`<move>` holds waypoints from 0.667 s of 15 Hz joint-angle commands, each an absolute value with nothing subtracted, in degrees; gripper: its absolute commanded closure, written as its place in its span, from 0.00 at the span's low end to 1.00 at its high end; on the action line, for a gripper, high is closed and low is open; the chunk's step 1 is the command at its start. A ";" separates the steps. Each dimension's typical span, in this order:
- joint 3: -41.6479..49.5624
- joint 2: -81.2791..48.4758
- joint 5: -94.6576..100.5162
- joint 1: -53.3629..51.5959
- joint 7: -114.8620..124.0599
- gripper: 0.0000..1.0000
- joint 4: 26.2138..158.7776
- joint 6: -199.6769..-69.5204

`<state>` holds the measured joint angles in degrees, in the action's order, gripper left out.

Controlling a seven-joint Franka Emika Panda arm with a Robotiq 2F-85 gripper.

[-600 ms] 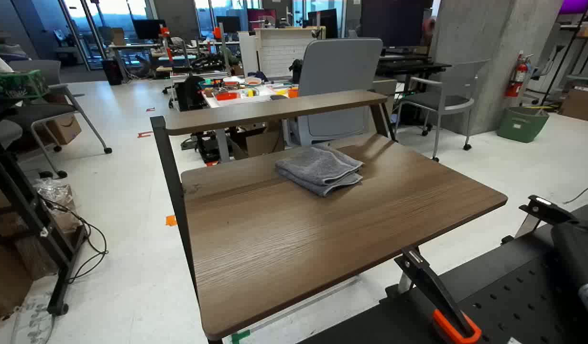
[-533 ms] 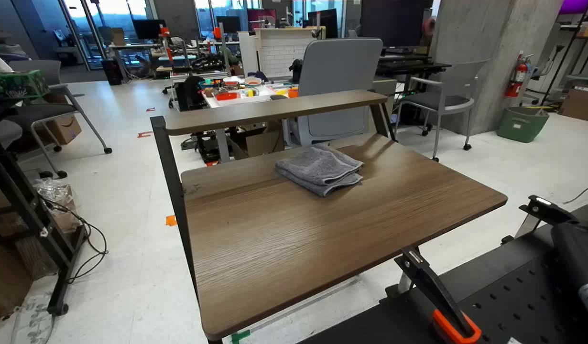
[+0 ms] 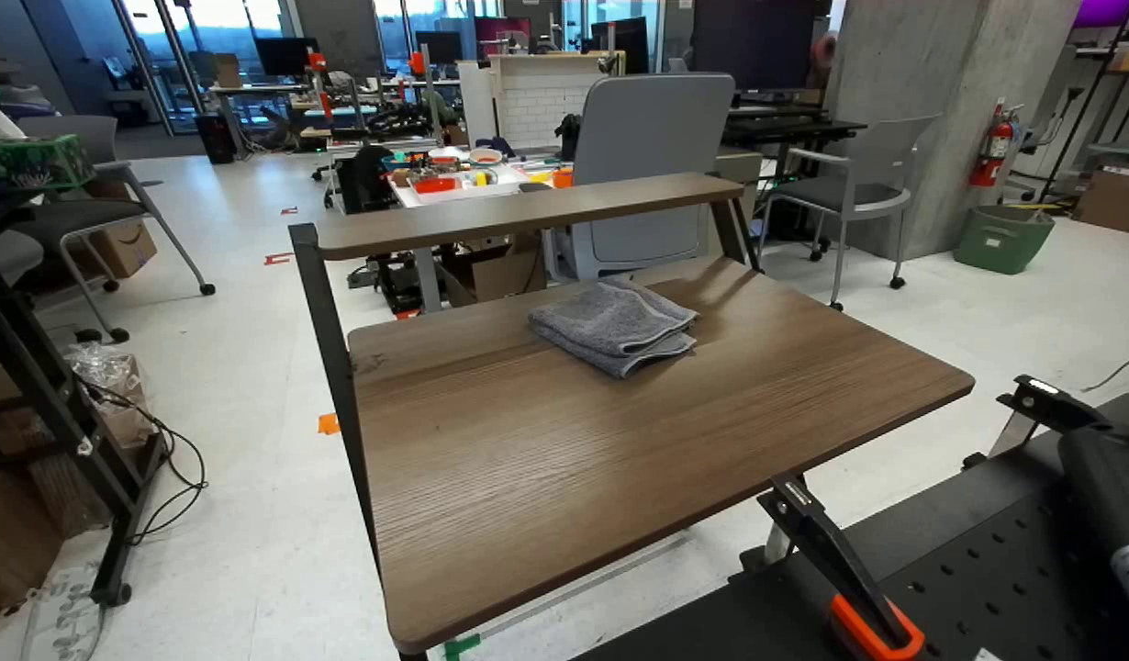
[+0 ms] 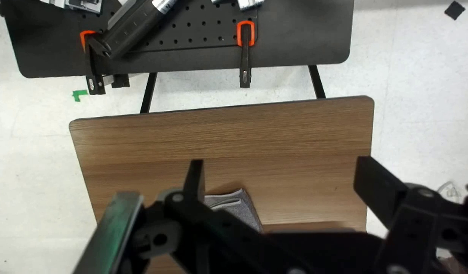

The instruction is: Slide the towel to the left

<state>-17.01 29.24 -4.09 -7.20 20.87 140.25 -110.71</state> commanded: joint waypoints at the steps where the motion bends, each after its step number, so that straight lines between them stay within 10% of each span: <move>1: -15.80 22.97 -3.12 -4.83 24.45 0.00 137.99 -118.75; 10: -12.04 -0.98 5.23 -0.31 34.78 0.00 128.45 -135.88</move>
